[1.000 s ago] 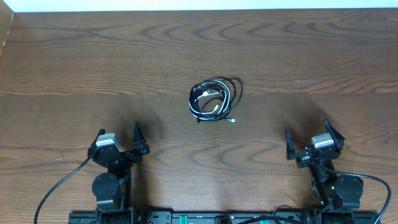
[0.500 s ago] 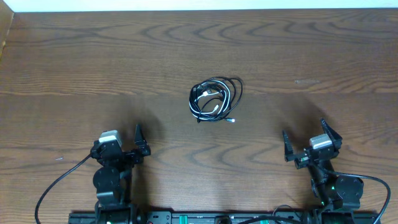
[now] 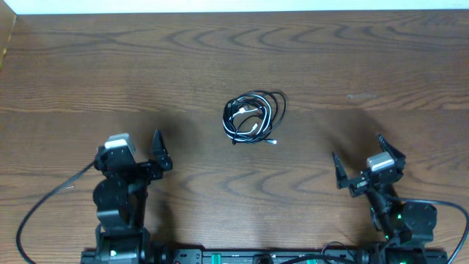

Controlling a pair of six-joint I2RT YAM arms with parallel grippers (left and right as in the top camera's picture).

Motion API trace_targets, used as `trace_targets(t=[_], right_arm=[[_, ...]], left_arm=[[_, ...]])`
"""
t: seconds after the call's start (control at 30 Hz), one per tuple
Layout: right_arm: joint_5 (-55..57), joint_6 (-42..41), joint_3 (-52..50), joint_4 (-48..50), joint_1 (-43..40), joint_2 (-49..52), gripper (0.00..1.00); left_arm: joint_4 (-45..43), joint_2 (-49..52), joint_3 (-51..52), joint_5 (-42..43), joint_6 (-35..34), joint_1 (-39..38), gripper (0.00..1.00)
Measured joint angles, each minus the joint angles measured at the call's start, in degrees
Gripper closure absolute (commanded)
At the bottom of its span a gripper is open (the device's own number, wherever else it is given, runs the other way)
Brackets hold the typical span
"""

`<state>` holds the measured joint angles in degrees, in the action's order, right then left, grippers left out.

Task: Untangle cables
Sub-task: 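Raise both arms and move the left gripper down onto the cable bundle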

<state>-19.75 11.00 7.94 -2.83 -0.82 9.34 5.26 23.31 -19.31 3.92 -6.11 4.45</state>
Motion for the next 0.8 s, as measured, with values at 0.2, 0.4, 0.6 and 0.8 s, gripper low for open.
trace_targets(t=[0.2, 0.4, 0.6, 0.8], right_arm=[[-1.6, 0.0, 8.5, -0.9, 0.0, 11.9, 0.01], [-4.2, 0.0, 19.1, -4.1, 0.0, 26.2, 0.01], [-7.1, 0.0, 30.3, -10.8, 0.0, 39.8, 0.01], [-10.9, 0.1, 42.2, -18.3, 0.0, 52.5, 0.01]], left_arm=[[3.9, 8.6, -7.7, 2.0, 0.0, 0.0, 0.00], [10.8, 16.2, -15.2, 2.2, 0.5, 0.0, 0.00], [18.6, 23.0, -24.5, 2.6, 2.3, 0.0, 0.00], [25.4, 30.5, -34.6, 3.8, 3.4, -0.2, 0.00]])
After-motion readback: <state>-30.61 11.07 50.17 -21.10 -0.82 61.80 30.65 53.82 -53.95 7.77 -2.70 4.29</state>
